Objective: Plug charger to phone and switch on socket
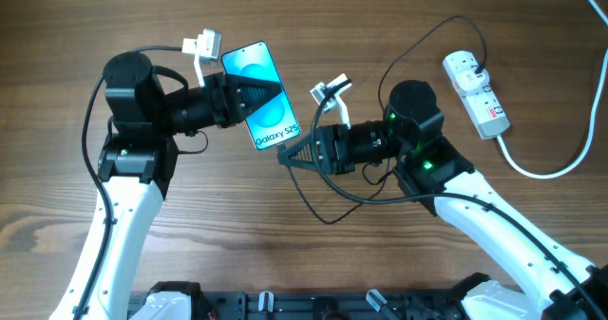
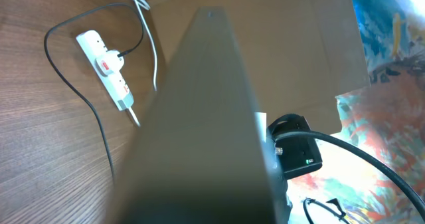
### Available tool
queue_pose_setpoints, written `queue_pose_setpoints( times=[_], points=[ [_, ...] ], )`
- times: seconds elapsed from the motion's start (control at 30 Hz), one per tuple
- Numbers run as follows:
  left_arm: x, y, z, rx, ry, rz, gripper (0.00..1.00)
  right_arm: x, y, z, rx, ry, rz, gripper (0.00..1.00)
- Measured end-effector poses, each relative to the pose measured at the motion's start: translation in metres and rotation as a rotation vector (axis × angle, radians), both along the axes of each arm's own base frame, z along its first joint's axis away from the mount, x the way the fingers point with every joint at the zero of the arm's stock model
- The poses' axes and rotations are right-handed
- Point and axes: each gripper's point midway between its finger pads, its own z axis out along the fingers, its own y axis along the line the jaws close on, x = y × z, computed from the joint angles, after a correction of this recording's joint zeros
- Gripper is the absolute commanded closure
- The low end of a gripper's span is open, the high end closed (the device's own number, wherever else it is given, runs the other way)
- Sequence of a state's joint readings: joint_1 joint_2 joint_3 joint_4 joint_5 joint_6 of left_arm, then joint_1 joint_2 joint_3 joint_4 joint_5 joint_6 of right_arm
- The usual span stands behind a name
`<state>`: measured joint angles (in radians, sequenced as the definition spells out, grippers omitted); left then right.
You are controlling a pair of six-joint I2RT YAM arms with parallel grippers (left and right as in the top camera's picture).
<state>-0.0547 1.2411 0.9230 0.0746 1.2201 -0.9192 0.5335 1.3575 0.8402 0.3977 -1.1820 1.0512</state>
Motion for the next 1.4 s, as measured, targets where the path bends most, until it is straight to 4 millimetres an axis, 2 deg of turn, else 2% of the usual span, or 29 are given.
queue_pose_setpoints(
  times=[0.4, 0.43, 0.47, 0.5, 0.6, 0.67, 0.73, 0.8, 0.87, 0.9, 1.0, 1.03, 1.2, 1.4],
  points=[
    [0.003, 0.002, 0.000, 0.008, -0.018, 0.015, 0.96, 0.004, 0.001, -0.001, -0.005, 0.002, -0.029, 0.96],
    [0.003, 0.002, 0.000, 0.009, -0.019, 0.018, 0.96, 0.005, 0.001, -0.001, -0.006, 0.002, -0.033, 0.77],
    [0.004, 0.003, 0.000, 0.010, -0.021, 0.020, 0.96, 0.006, 0.001, -0.002, -0.007, 0.003, -0.036, 0.55],
    [0.004, 0.003, 0.000, 0.011, -0.023, 0.022, 0.96, 0.008, 0.002, -0.002, -0.010, 0.006, -0.050, 0.42],
    [-0.008, -0.004, -0.003, 0.006, -0.019, -0.043, 0.96, 0.028, -0.001, 0.002, -0.004, -0.035, -0.151, 0.36],
    [-0.012, -0.006, -0.003, 0.002, -0.022, -0.067, 0.96, 0.030, -0.002, -0.009, -0.045, -0.027, -0.163, 0.36],
    [-0.013, -0.006, -0.003, 0.001, -0.022, -0.076, 0.96, 0.028, -0.003, -0.021, -0.087, -0.019, -0.156, 0.42],
    [-0.015, -0.006, -0.009, 0.005, 0.009, -0.077, 0.96, 0.025, -0.004, -0.024, -0.097, -0.045, -0.140, 0.44],
    [-0.016, -0.006, -0.013, 0.005, 0.032, -0.079, 0.96, 0.022, -0.003, -0.021, -0.081, -0.089, -0.118, 0.46],
    [-0.017, -0.006, -0.014, 0.005, 0.038, -0.081, 0.96, 0.021, -0.002, -0.014, -0.050, -0.136, -0.101, 0.48],
    [-0.019, -0.008, -0.014, 0.002, 0.051, -0.092, 0.96, 0.013, -0.002, 0.005, 0.026, -0.233, -0.048, 0.60],
    [-0.021, -0.009, -0.014, 0.000, 0.052, -0.104, 0.96, 0.011, -0.002, 0.007, 0.033, -0.228, -0.034, 0.64],
    [-0.034, -0.025, -0.009, -0.005, 0.024, -0.174, 0.96, 0.007, -0.003, 0.008, 0.032, -0.172, -0.011, 0.69],
    [-0.035, -0.029, -0.004, -0.008, -0.028, -0.188, 0.96, 0.004, -0.003, 0.008, 0.027, -0.112, 0.005, 0.84]
  ],
)
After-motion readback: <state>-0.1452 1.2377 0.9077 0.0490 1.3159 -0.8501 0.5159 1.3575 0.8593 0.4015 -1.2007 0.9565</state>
